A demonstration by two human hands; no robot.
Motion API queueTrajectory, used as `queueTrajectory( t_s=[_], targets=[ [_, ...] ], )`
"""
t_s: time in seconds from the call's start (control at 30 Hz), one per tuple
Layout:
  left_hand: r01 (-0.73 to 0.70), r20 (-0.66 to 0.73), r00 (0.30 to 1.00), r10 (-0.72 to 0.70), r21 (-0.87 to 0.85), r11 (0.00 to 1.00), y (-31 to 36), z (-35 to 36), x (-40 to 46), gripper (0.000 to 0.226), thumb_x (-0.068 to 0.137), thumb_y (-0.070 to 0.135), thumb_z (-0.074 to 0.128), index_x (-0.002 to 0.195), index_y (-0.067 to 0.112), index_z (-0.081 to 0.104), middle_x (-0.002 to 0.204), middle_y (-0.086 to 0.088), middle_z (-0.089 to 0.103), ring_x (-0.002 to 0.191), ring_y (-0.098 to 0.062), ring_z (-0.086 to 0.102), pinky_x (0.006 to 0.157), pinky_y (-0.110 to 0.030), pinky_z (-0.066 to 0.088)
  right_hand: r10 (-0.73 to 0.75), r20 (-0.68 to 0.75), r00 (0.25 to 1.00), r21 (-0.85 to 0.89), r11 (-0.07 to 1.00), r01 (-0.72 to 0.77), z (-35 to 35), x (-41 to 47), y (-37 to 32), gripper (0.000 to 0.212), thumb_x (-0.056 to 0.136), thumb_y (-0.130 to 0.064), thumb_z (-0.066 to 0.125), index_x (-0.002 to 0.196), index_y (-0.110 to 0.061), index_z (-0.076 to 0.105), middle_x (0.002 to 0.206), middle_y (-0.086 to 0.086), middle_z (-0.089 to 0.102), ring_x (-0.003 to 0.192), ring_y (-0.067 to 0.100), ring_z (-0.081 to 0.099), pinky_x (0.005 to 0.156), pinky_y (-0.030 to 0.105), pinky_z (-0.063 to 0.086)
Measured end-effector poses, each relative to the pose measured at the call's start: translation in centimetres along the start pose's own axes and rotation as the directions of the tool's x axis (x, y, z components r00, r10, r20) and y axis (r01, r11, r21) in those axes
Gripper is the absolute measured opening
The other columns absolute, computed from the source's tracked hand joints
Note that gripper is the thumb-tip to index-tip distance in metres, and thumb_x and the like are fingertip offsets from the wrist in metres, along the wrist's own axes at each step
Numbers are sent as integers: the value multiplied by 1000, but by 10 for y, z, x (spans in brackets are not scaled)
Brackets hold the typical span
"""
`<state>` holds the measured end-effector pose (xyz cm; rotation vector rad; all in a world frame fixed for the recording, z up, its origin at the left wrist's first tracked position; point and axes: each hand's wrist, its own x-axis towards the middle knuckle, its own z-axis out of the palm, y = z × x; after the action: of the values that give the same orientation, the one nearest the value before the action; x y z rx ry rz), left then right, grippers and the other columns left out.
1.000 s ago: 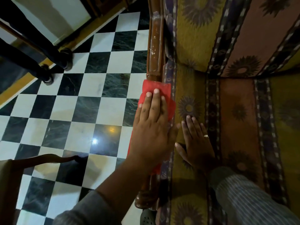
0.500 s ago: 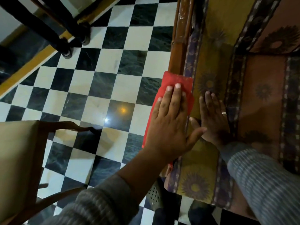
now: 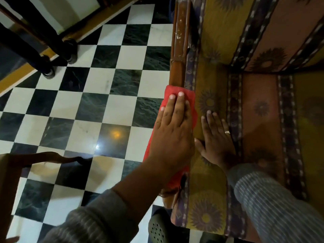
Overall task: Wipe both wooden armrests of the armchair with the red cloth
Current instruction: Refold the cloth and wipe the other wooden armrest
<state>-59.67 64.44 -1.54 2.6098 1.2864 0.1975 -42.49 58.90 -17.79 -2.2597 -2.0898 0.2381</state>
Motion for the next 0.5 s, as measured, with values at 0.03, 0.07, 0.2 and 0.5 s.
queueTrajectory(
  t_s=[0.03, 0.07, 0.2, 0.5],
  targets=[
    [-7, -7, 1000, 7, 0, 1000, -3, -2, 6, 68, 99, 33, 30, 158, 5, 12, 167, -14, 2, 153, -28, -9, 123, -41, -6, 1, 10, 1000, -1, 1000, -1, -2, 1, -1, 88, 94, -67, 8, 157, -7, 15, 167, 16, 7, 154, 31, 5, 122, 54, 14],
    [-13, -9, 1000, 13, -4, 1000, -6, -3, 13, 66, 101, 31, 33, 158, 5, 13, 167, -15, 3, 154, -28, -7, 123, -41, -6, 3, 20, 1000, -3, 1000, -3, -3, 1, -2, 88, 94, -68, 7, 157, -7, 15, 167, 16, 6, 155, 30, 4, 123, 54, 14],
    [-21, 15, 1000, 21, -21, 1000, -13, -7, 34, 66, 103, 35, 35, 158, 6, 11, 168, -13, 1, 155, -29, -5, 121, -38, -7, 16, 10, 1000, -32, 999, -15, -1, -1, -2, 85, 96, -67, 18, 158, -8, 13, 167, 15, 7, 155, 29, 4, 123, 52, 12],
    [-14, 69, 998, 12, 31, 999, -24, -18, 109, 68, 103, 33, 35, 159, 7, 6, 168, -13, -5, 155, -31, -10, 123, -43, -4, 26, 41, 999, -27, 999, -25, -2, -1, -1, 87, 95, -66, 27, 157, -7, 14, 167, 15, 6, 155, 29, 2, 123, 53, 15]
  ],
)
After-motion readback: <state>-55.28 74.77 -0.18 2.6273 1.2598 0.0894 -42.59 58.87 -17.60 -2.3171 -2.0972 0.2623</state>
